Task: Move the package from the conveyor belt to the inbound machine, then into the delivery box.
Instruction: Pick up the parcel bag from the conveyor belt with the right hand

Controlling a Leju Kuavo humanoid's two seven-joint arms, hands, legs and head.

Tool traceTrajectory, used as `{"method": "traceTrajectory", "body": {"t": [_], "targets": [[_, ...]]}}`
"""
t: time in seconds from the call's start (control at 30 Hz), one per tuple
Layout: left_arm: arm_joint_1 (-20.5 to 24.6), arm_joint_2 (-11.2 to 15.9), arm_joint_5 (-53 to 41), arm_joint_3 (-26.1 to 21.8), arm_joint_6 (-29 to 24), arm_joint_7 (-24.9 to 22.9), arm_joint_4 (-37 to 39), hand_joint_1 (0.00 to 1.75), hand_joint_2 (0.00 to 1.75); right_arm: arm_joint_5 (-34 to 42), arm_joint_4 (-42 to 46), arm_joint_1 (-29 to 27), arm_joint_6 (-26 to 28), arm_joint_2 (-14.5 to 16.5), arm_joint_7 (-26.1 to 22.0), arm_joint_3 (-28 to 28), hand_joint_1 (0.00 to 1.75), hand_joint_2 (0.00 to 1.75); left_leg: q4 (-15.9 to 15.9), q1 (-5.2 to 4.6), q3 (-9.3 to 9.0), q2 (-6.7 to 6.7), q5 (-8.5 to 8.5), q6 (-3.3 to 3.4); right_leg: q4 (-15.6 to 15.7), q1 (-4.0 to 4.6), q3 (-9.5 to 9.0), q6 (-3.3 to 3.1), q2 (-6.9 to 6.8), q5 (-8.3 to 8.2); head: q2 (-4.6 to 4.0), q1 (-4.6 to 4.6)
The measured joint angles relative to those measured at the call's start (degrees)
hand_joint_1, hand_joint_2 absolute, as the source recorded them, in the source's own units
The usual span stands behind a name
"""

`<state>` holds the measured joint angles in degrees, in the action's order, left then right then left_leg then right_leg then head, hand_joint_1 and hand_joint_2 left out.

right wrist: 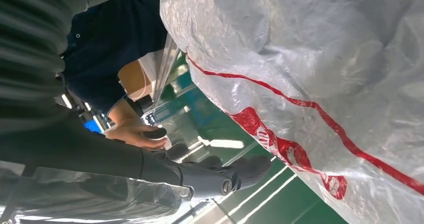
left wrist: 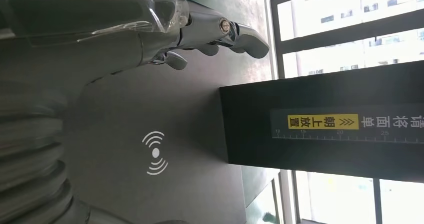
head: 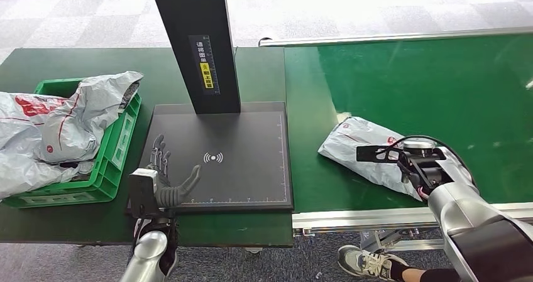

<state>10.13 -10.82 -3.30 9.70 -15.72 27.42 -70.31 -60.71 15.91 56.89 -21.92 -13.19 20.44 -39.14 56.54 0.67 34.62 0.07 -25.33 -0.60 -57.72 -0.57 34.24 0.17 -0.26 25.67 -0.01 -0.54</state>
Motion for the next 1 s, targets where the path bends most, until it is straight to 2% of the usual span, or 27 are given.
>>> {"method": "traceTrajectory", "body": {"t": [0.3, 0.37, 0.4, 0.5, 0.53, 0.57, 1.0], "targets": [[-0.02, 0.0, -0.17, -0.03, -0.04, -0.04, 0.0, 0.0, 1.75, -0.49, 0.0, -0.29, -1.48, 0.69, -3.64, -0.22, 0.0, 1.75, 0.0, 0.0, 0.0, 0.0, 0.0, 0.0, 0.0, 0.0, 0.0, 0.0, 0.0, 0.0, 0.0, 0.01], [-0.04, 0.0, -0.17, -0.04, -0.04, -0.05, 0.0, 0.0, 1.75, -0.36, 0.0, -0.28, -2.41, 0.89, -4.58, -0.25, 0.08, 1.75, 0.0, 0.0, 0.0, 0.0, 0.0, 0.0, 0.0, 0.0, 0.0, 0.0, 0.0, 0.0, 0.0, 0.01], [-0.05, 0.0, -0.17, -0.04, -0.04, -0.05, 0.0, 0.0, 1.75, -0.24, 0.0, -0.28, -2.91, 0.96, -5.13, -0.26, 0.25, 1.75, 0.0, 0.0, 0.0, 0.0, 0.0, 0.0, 0.0, 0.0, 0.0, 0.0, 0.0, 0.0, 0.0, 0.0], [-0.05, 0.0, -0.19, -0.07, -0.04, -0.05, 0.0, 0.0, 1.75, 0.24, 0.0, -0.28, -4.28, 1.09, -6.7, -0.27, 1.37, 1.75, 0.0, 0.0, 0.0, 0.0, 0.0, 0.0, 0.0, 0.0, 0.0, 0.0, 0.0, 0.0, 0.0, 0.0], [-0.05, 0.0, -0.2, -0.08, -0.04, -0.05, 0.0, 0.0, 1.75, 0.46, 0.0, -0.28, -4.67, 1.13, -7.14, -0.26, 1.64, 1.75, 0.0, 0.0, 0.0, 0.0, 0.0, 0.0, 0.0, 0.0, 0.0, 0.0, 0.0, 0.0, 0.0, 0.0], [-0.05, 0.0, -0.21, -0.08, -0.04, -0.05, 0.0, 0.0, 1.75, 0.67, 0.0, -0.28, -4.97, 1.16, -7.48, -0.26, 1.72, 1.75, 0.0, 0.0, 0.0, 0.0, 0.0, 0.0, 0.0, 0.0, 0.0, 0.0, 0.0, 0.0, 0.01, 0.0], [-0.05, -0.03, -0.37, -0.13, -0.04, -0.23, 0.0, 0.0, 1.75, 1.88, 0.0, -0.21, -7.16, 1.27, -10.36, -0.15, 1.75, 1.75, 0.0, 0.0, 0.0, 0.0, 0.0, 0.0, 0.0, 0.0, 0.0, 0.0, 0.0, 0.0, 0.01, 0.0]]}}
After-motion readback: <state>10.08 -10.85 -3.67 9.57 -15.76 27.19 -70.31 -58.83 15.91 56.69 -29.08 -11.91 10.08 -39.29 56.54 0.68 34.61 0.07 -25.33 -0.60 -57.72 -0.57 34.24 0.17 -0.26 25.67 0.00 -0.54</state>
